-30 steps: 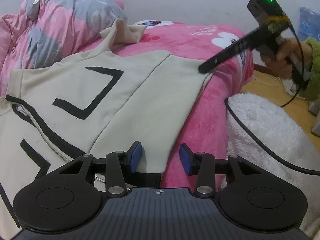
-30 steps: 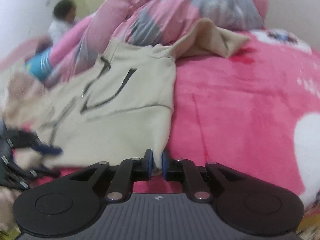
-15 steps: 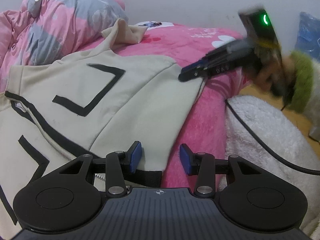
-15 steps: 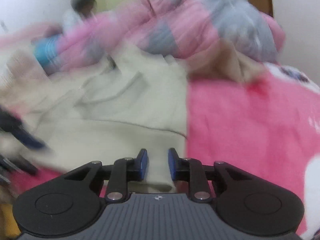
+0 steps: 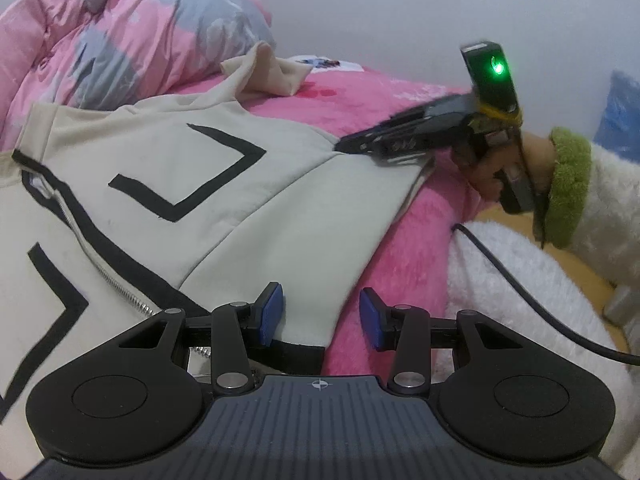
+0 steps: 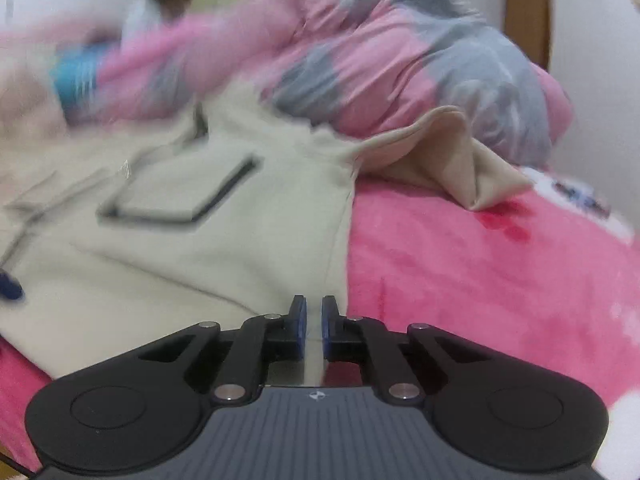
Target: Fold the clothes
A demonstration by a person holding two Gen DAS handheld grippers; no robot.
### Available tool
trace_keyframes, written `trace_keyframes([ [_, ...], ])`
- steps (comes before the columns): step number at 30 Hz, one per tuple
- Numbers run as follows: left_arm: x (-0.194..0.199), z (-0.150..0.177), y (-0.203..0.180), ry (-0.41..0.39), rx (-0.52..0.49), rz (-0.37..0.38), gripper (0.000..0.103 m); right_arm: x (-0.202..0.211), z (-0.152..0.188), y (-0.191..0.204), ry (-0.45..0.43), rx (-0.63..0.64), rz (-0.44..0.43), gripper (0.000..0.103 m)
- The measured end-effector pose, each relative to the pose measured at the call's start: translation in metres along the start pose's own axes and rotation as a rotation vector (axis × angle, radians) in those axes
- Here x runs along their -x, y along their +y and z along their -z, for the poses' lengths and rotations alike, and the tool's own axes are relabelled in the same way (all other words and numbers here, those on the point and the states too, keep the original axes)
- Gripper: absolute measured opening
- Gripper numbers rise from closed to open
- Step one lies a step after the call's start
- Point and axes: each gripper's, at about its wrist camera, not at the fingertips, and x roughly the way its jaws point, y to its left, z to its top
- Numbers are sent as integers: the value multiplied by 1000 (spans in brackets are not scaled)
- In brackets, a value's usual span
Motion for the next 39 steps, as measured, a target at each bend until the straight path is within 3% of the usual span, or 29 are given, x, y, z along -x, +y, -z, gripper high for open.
trace_keyframes([
  [2, 0, 0, 2, -1, 4, 8, 42, 2, -3, -8, 2, -28, 24, 0],
  [4, 0, 0, 4, -2, 7, 19, 42, 9, -14, -2, -9, 24, 84, 0],
  [7, 1, 1, 7, -8, 19, 28, 42, 18, -23, 6, -75, 32, 26, 0],
  [8, 1, 2, 7, -11, 24, 29, 42, 13, -21, 9, -72, 48, 21, 0],
  [10, 1, 3, 7, -18, 35, 30, 42, -12, -5, 8, 18, 62, 48, 0],
  [12, 2, 3, 9, -24, 54, 33, 42, -16, 12, 0, -22, 34, 40, 0],
  [14, 3, 2, 11, -22, 79, 38, 43, -12, 4, -5, 3, -56, 36, 0],
  [19, 19, -1, 10, -60, 112, 25, 48, 5, -24, 23, 67, 46, 135, 1],
  [23, 53, 1, 12, -163, 146, -8, 53, 62, -66, 62, -49, 77, 116, 1],
  [28, 96, 4, 27, -278, 220, -78, 54, 140, -125, 122, -230, 99, 10, 1],
  [33, 124, -3, 44, -368, 271, -163, 54, 197, -162, 162, -386, 10, -203, 1],
  [37, 113, -24, 64, -355, 284, -231, 54, 184, -175, 164, -356, -135, -374, 2],
  [39, 97, -37, 82, -328, 320, -261, 54, 160, -177, 162, -314, -152, -355, 2],
])
